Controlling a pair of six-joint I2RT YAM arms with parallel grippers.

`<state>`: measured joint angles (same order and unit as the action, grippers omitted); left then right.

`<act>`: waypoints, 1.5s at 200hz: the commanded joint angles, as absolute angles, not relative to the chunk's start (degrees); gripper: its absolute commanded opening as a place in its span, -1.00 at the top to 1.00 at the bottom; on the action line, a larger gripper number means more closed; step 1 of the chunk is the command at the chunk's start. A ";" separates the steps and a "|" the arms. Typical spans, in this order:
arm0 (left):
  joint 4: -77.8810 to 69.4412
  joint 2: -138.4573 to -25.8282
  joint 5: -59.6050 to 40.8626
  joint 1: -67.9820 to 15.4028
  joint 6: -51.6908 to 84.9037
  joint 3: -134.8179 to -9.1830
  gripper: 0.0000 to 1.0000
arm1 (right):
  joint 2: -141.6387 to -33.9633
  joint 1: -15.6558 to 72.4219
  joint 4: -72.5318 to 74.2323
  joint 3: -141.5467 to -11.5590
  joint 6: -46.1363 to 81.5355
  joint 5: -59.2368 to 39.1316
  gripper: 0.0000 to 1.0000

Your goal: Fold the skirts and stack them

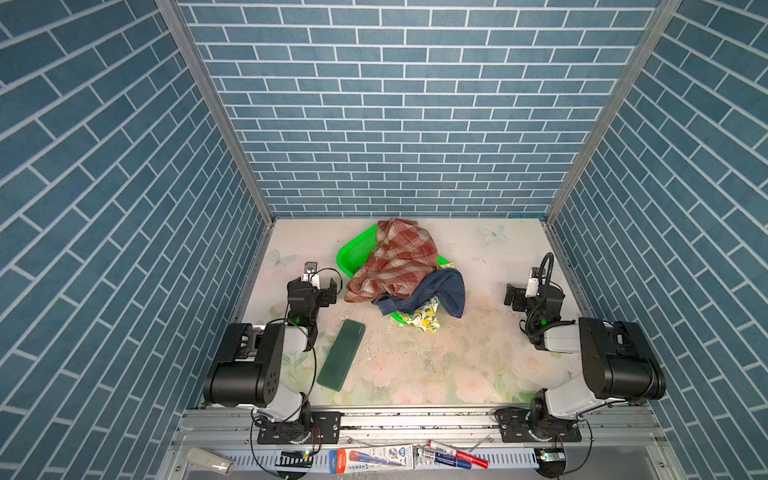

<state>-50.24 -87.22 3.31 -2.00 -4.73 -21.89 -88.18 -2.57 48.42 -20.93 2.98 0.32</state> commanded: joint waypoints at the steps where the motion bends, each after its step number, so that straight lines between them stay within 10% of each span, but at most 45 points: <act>1: -49.94 -87.72 2.87 -1.67 -4.67 -22.11 -0.99 | -88.30 -2.74 49.30 -22.72 2.55 -0.14 -0.98; 251: -49.35 -87.80 3.69 -2.33 -4.74 -22.50 -0.99 | -88.02 -1.75 50.39 -22.01 1.85 2.27 -0.96; 300: -24.28 -81.52 7.61 -2.78 -2.30 -33.14 -0.99 | -82.07 0.36 44.46 -22.15 1.23 7.36 -0.85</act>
<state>-38.22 -84.73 4.23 -2.20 -4.29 -27.14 -86.98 -0.62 48.47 -20.93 2.63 2.90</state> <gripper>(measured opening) 0.996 0.940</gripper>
